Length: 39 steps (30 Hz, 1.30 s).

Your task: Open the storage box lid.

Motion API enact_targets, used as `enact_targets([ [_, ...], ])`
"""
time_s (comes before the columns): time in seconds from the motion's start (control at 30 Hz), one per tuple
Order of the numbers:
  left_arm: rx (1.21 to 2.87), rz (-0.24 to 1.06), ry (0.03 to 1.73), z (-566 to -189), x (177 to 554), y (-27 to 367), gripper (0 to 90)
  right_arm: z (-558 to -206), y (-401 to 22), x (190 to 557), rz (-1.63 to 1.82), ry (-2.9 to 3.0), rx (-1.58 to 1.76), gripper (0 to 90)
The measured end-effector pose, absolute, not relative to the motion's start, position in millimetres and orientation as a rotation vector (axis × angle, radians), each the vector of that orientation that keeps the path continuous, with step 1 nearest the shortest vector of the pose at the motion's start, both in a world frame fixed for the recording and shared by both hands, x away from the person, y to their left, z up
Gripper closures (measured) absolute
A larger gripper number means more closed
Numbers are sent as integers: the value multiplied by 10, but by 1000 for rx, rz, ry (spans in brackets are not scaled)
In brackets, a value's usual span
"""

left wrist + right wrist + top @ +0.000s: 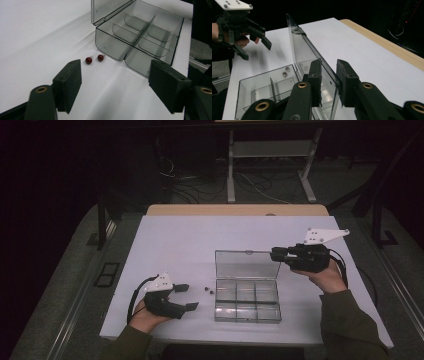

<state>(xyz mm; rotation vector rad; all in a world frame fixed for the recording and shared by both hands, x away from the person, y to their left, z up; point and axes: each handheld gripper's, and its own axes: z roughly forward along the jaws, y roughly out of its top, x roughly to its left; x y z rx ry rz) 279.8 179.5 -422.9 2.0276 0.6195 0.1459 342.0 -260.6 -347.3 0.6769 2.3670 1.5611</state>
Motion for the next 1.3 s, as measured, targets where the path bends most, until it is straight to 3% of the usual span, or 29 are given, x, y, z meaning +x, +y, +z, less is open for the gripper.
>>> enact_targets([
  [0.43,2046,147,631,-4286,2819,1775,169,-3502,-2596,3608,1549,2355,718,728],
  [1.3,2057,122,637,-4325,2835,1757,169,-3617,-2544,3875,1487,2358,820,636],
])
